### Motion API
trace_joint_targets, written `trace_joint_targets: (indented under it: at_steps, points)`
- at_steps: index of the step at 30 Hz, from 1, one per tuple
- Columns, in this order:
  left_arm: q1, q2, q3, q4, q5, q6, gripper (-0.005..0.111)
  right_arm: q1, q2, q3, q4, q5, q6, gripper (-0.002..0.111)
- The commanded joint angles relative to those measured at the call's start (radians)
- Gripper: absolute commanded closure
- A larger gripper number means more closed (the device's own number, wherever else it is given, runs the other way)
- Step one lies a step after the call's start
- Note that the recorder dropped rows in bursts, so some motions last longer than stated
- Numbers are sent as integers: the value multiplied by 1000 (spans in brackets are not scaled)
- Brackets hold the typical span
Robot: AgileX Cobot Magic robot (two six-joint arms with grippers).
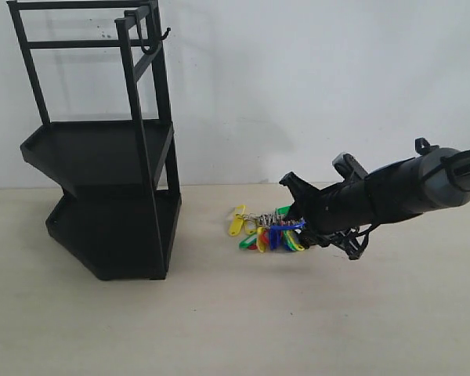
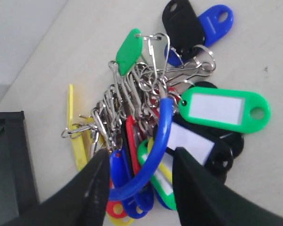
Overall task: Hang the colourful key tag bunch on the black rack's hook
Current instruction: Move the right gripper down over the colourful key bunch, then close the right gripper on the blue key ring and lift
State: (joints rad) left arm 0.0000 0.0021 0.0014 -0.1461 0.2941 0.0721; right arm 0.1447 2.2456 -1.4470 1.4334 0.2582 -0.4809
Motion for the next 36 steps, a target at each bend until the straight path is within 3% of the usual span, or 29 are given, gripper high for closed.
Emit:
trace_joint_targets:
  at_steps: [1,9,12,13,14,22,29,33,36]
  points:
    - [-1,-2,-1,5,-10,3,102,7,41,-51,8,44,-1,67]
    - [-1,-2,-1,5,-10,3,102,7,68,-81,7,17,-4,71]
    - [-1,-2,-1,5,-10,3,102,7,68,-81,7,19,-8,93]
    - [-1,-2,-1,5,-10,3,102,5,68,-81,-5,27,-12,106]
    - [-1,-2,-1,5,-10,3,102,5,68,-81,-9,29,-14,108]
    - [-1,-2,-1,5,-10,3,102,5,30,-81,-43,147,-82,108]
    - [-1,-2,-1,5,-10,3,102,4,-172,-26,-299,127,-33,108]
    - [-1,-2,-1,5,-10,3,102,-1,-363,40,-624,89,115,108]
    - [-1,-2,-1,5,-10,3,102,-39,-497,79,-834,167,295,108]
